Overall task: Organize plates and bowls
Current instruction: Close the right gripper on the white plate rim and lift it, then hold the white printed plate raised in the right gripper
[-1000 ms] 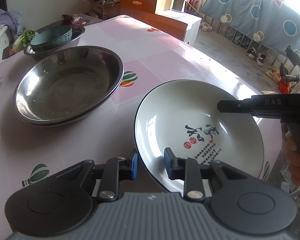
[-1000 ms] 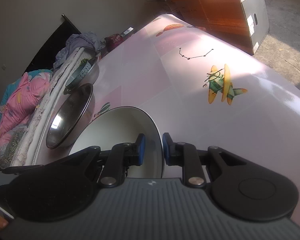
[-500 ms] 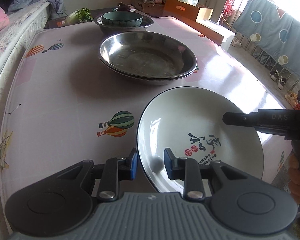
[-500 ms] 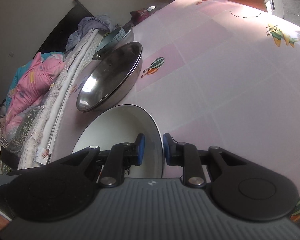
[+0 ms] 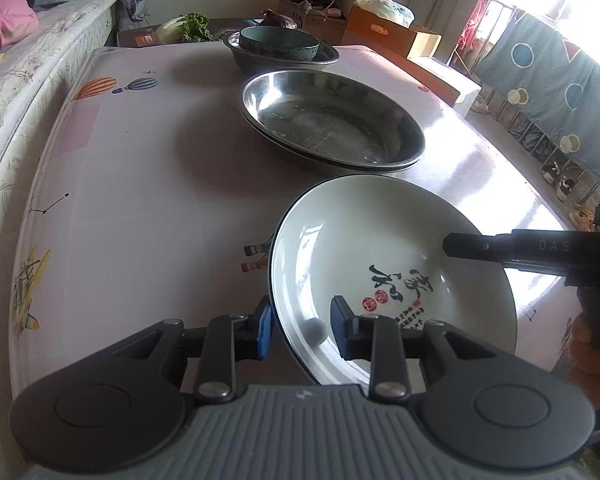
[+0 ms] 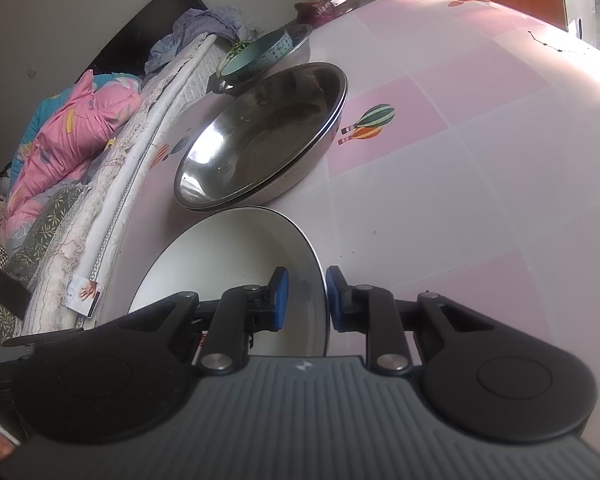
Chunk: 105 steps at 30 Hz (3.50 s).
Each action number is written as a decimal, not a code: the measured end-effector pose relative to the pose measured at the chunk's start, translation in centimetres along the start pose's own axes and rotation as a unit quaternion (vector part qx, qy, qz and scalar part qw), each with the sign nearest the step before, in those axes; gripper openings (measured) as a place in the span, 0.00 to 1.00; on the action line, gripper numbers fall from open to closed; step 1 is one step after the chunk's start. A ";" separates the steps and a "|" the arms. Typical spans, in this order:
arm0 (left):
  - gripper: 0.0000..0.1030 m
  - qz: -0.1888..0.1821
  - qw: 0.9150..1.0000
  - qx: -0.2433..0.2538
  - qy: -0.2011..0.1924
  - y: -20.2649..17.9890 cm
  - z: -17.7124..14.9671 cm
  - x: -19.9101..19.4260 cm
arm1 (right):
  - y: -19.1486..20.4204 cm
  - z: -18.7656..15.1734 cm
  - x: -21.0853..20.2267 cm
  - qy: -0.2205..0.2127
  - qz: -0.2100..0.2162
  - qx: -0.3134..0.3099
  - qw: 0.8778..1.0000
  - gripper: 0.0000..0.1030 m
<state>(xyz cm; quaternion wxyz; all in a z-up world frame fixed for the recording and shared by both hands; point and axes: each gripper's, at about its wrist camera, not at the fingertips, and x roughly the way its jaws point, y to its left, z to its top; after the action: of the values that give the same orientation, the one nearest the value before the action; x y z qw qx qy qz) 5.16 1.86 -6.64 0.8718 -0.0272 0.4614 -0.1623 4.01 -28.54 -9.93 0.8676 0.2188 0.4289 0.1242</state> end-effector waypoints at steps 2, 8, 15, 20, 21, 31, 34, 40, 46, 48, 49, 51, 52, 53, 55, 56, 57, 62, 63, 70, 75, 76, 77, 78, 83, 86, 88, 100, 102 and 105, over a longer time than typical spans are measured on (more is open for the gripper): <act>0.32 -0.002 1.000 0.001 0.005 0.0 -0.1 0.1 | -0.3 -0.4 -0.5 0.001 -0.002 -0.001 1.000 0.20; 0.35 0.001 1.000 0.006 0.010 -0.3 -0.2 0.4 | -0.7 -1.7 -1.6 0.002 0.000 -0.003 1.000 0.20; 0.41 0.009 1.000 0.007 0.012 -1.0 -0.2 0.4 | -0.7 -2.3 -1.9 0.002 0.011 -0.002 1.000 0.20; 0.41 0.007 1.000 0.009 0.014 -1.1 -0.3 0.3 | -0.8 -2.2 -1.8 0.001 0.015 0.006 1.000 0.20; 0.41 0.007 1.000 0.009 0.014 -1.1 -0.3 0.3 | -0.8 -2.2 -1.8 0.001 0.015 0.006 1.000 0.20; 0.44 0.005 1.000 0.011 0.014 -1.2 -0.4 0.4 | -0.8 -2.1 -1.8 0.001 0.014 0.007 1.000 0.20; 0.44 0.004 1.000 0.010 0.013 -1.3 -0.5 0.4 | -0.7 -2.1 -1.7 0.001 0.014 0.008 1.000 0.20; 0.44 0.004 1.000 0.010 0.013 -1.3 -0.5 0.4 | -0.8 -2.0 -1.7 0.001 0.014 0.009 1.000 0.20; 0.44 0.006 1.000 0.010 0.014 -1.4 -0.5 0.3 | -0.9 -1.9 -1.7 0.002 0.014 0.009 1.000 0.20; 0.44 0.004 1.000 0.010 0.015 -1.4 -0.5 0.3 | -0.9 -1.9 -1.6 0.003 0.014 0.009 1.000 0.20; 0.44 0.002 1.000 0.009 0.015 -1.4 -0.5 0.2 | -0.9 -1.9 -1.6 0.004 0.014 0.009 1.000 0.20; 0.44 -0.002 1.000 0.009 0.017 -1.4 -0.6 0.2 | -0.9 -1.8 -1.6 0.003 0.012 0.008 1.000 0.20; 0.44 -0.004 1.000 0.009 0.017 -1.4 -0.7 0.1 | -0.9 -1.8 -1.6 0.003 0.011 0.008 1.000 0.20; 0.44 -0.006 1.000 0.010 0.018 -1.5 -0.7 0.1 | -0.8 -1.7 -1.6 0.002 0.009 0.007 1.000 0.20; 0.44 -0.006 1.000 0.012 0.017 -1.6 -0.8 0.1 | -0.9 -1.7 -1.6 0.001 0.009 0.008 1.000 0.20; 0.44 -0.007 1.000 0.012 0.017 -1.5 -0.8 0.1 | -0.9 -1.7 -1.6 0.001 0.009 0.008 1.000 0.20; 0.44 -0.008 1.000 0.012 0.017 -1.5 -0.8 0.1 | -0.9 -1.7 -1.6 0.001 0.009 0.008 1.000 0.20; 0.44 -0.012 1.000 0.010 0.016 -1.2 -0.6 0.2 | -0.8 -1.8 -1.6 0.001 0.009 0.008 1.000 0.20; 0.44 -0.012 1.000 0.011 0.016 -1.2 -0.5 0.3 | -0.8 -1.8 -1.6 0.001 0.009 0.008 1.000 0.20; 0.44 -0.005 1.000 0.015 0.014 -1.4 -0.3 0.5 | -0.8 -1.8 -1.6 0.001 0.009 0.008 1.000 0.20; 0.44 -0.001 1.000 0.016 0.014 -1.4 -0.1 0.6 | -0.8 -1.8 -1.6 0.001 0.009 0.008 1.000 0.20; 0.44 -0.001 1.000 0.016 0.014 -1.4 -0.1 0.6 | -0.8 -1.8 -1.6 0.001 0.009 0.008 1.000 0.20; 0.44 -0.001 1.000 0.016 0.014 -1.4 -0.1 0.6 | -0.8 -1.8 -1.6 0.001 0.009 0.008 1.000 0.20; 0.44 -0.001 1.000 0.016 0.014 -1.4 -0.1 0.6 | -0.8 -1.8 -1.6 0.001 0.009 0.008 1.000 0.20; 0.44 0.000 1.000 0.016 0.014 -1.4 -0.1 0.7 | -0.8 -1.8 -1.6 0.001 0.009 0.008 1.000 0.20; 0.44 -0.001 1.000 0.015 0.014 -1.4 -0.1 0.7 | -0.8 -1.8 -1.6 0.001 0.009 0.008 1.000 0.20; 0.44 -0.001 1.000 0.015 0.014 -1.5 -0.1 0.7 | -0.8 -1.8 -1.6 0.001 0.009 0.008 1.000 0.20; 0.44 -0.001 1.000 0.014 0.015 -1.4 -0.1 0.6 | -0.9 -1.8 -1.6 0.000 0.009 0.008 1.000 0.20; 0.44 -0.001 1.000 0.013 0.015 -1.4 -0.1 0.6 | -0.9 -1.9 -1.6 0.000 0.009 0.008 1.000 0.20; 0.44 0.000 1.000 0.013 0.015 -1.4 -0.1 0.7 | -0.9 -1.9 -1.6 0.000 0.009 0.007 1.000 0.20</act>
<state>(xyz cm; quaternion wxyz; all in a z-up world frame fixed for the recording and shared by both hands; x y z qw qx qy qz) 5.10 0.34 -6.93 0.8651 -0.0132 0.4720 -0.1693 1.61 -29.43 -10.26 0.8646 0.2288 0.4283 0.1288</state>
